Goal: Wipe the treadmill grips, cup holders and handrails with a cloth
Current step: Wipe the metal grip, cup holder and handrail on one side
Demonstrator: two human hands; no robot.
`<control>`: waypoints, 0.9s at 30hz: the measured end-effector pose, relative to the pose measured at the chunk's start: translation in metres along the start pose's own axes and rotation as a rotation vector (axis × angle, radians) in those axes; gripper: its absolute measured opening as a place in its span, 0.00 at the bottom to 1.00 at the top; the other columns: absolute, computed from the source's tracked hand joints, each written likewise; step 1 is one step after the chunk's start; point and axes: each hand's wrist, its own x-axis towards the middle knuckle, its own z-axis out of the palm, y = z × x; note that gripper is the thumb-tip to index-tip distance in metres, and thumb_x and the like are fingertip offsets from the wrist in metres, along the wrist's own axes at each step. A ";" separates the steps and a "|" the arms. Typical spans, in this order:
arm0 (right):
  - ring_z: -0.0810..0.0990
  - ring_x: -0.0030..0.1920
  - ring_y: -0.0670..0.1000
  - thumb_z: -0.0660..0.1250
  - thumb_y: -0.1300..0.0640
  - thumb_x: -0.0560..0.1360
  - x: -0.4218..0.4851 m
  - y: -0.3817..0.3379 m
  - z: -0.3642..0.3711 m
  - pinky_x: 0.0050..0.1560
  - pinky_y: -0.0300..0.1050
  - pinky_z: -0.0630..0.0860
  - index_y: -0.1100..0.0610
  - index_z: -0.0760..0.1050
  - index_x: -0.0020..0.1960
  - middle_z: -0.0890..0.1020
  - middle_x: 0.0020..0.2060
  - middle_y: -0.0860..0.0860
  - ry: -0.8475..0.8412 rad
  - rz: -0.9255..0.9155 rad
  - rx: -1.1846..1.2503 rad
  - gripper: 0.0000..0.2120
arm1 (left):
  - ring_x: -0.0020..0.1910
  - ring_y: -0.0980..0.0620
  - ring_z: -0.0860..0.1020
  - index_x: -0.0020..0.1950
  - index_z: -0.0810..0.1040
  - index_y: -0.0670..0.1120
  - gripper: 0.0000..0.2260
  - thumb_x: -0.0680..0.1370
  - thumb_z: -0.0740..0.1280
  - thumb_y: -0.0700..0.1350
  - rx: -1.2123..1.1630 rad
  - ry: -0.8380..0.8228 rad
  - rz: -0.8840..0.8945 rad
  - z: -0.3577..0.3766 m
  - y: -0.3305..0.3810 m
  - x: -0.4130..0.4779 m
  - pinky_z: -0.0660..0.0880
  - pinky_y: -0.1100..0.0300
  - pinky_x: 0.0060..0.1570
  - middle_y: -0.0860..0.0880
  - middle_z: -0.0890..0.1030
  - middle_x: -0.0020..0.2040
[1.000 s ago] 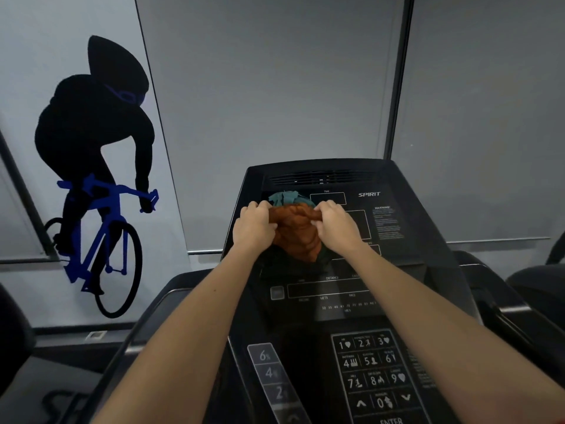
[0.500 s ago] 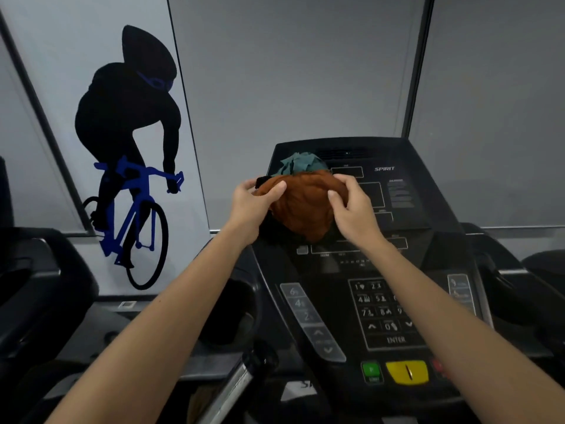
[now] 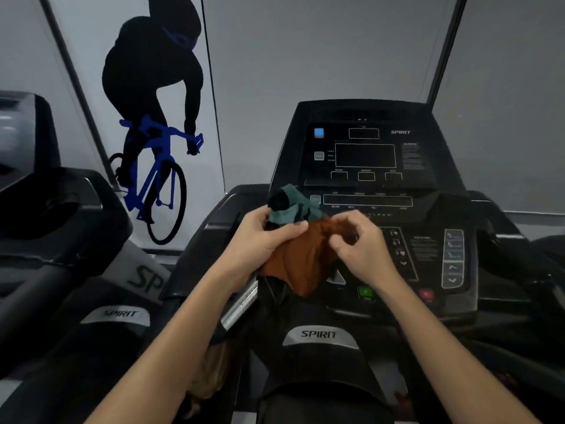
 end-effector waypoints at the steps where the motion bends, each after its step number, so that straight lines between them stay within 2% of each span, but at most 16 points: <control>1: 0.72 0.47 0.47 0.69 0.65 0.68 -0.014 0.004 0.004 0.48 0.36 0.67 0.55 0.77 0.46 0.73 0.42 0.48 -0.004 -0.009 -0.081 0.09 | 0.42 0.56 0.83 0.47 0.80 0.47 0.06 0.72 0.71 0.39 0.014 -0.009 -0.004 0.002 -0.005 -0.012 0.78 0.65 0.40 0.52 0.84 0.42; 3: 0.70 0.48 0.46 0.72 0.64 0.67 -0.040 0.010 0.010 0.48 0.35 0.65 0.58 0.79 0.48 0.70 0.43 0.50 0.013 -0.024 -0.141 0.10 | 0.43 0.57 0.82 0.47 0.80 0.49 0.07 0.72 0.71 0.39 0.050 -0.043 -0.006 0.006 -0.018 -0.034 0.77 0.66 0.40 0.53 0.84 0.42; 6: 0.77 0.42 0.40 0.70 0.67 0.69 -0.075 0.013 0.017 0.44 0.33 0.73 0.55 0.77 0.48 0.78 0.40 0.46 -0.043 -0.015 0.035 0.12 | 0.44 0.58 0.82 0.46 0.81 0.49 0.09 0.72 0.70 0.35 0.119 -0.112 0.025 0.012 -0.040 -0.065 0.75 0.66 0.44 0.54 0.84 0.42; 9: 0.81 0.42 0.42 0.69 0.69 0.68 -0.099 0.011 0.027 0.43 0.36 0.76 0.52 0.74 0.46 0.81 0.40 0.47 -0.181 0.141 0.312 0.14 | 0.45 0.57 0.80 0.45 0.81 0.48 0.08 0.73 0.70 0.35 0.263 -0.271 0.010 0.012 -0.061 -0.088 0.75 0.63 0.49 0.53 0.83 0.43; 11: 0.80 0.41 0.44 0.65 0.74 0.71 -0.115 0.011 0.034 0.42 0.37 0.76 0.53 0.73 0.47 0.81 0.40 0.50 -0.231 0.223 0.381 0.16 | 0.43 0.57 0.78 0.44 0.81 0.46 0.06 0.73 0.70 0.35 0.302 -0.348 -0.008 0.008 -0.071 -0.104 0.74 0.63 0.48 0.51 0.82 0.41; 13: 0.79 0.37 0.43 0.58 0.72 0.75 -0.126 0.012 0.040 0.38 0.36 0.74 0.54 0.74 0.45 0.80 0.39 0.51 -0.222 0.331 0.412 0.15 | 0.43 0.58 0.78 0.43 0.81 0.49 0.07 0.73 0.70 0.37 0.294 -0.356 -0.051 0.000 -0.078 -0.115 0.73 0.66 0.47 0.54 0.82 0.40; 16: 0.77 0.36 0.47 0.54 0.67 0.75 -0.131 0.012 0.045 0.34 0.40 0.72 0.52 0.74 0.40 0.79 0.36 0.50 -0.141 0.575 0.557 0.15 | 0.43 0.58 0.80 0.48 0.81 0.52 0.08 0.74 0.69 0.40 0.271 -0.231 -0.097 -0.013 -0.082 -0.123 0.74 0.66 0.48 0.49 0.83 0.44; 18: 0.78 0.41 0.53 0.59 0.60 0.74 -0.130 0.012 0.047 0.38 0.44 0.73 0.49 0.75 0.38 0.79 0.39 0.52 -0.124 0.669 0.622 0.10 | 0.43 0.57 0.81 0.48 0.81 0.52 0.08 0.74 0.68 0.39 0.274 -0.079 -0.070 -0.021 -0.085 -0.121 0.75 0.65 0.48 0.46 0.84 0.45; 20: 0.77 0.51 0.60 0.63 0.56 0.72 -0.127 0.009 0.047 0.49 0.54 0.73 0.46 0.75 0.39 0.79 0.46 0.54 -0.102 0.678 0.610 0.06 | 0.44 0.57 0.80 0.46 0.81 0.54 0.10 0.74 0.69 0.38 0.345 0.097 -0.017 -0.031 -0.092 -0.115 0.74 0.65 0.48 0.49 0.83 0.45; 22: 0.77 0.57 0.60 0.63 0.60 0.75 -0.120 0.006 0.050 0.61 0.59 0.72 0.46 0.75 0.44 0.79 0.51 0.55 -0.060 0.672 0.600 0.09 | 0.44 0.58 0.80 0.47 0.80 0.55 0.11 0.74 0.69 0.38 0.407 0.246 0.034 -0.041 -0.101 -0.108 0.75 0.65 0.47 0.51 0.82 0.46; 24: 0.76 0.59 0.56 0.61 0.62 0.77 -0.110 -0.001 0.052 0.65 0.57 0.69 0.48 0.72 0.49 0.79 0.51 0.53 0.023 0.665 0.638 0.09 | 0.43 0.62 0.78 0.50 0.79 0.55 0.13 0.72 0.71 0.38 0.434 0.353 0.073 -0.052 -0.109 -0.101 0.75 0.66 0.47 0.53 0.81 0.48; 27: 0.75 0.59 0.53 0.60 0.63 0.78 -0.095 -0.011 0.051 0.66 0.54 0.70 0.48 0.69 0.50 0.77 0.55 0.53 0.167 0.676 0.723 0.10 | 0.47 0.66 0.74 0.57 0.77 0.52 0.18 0.70 0.73 0.40 0.534 0.393 0.059 -0.064 -0.121 -0.093 0.69 0.77 0.46 0.56 0.76 0.52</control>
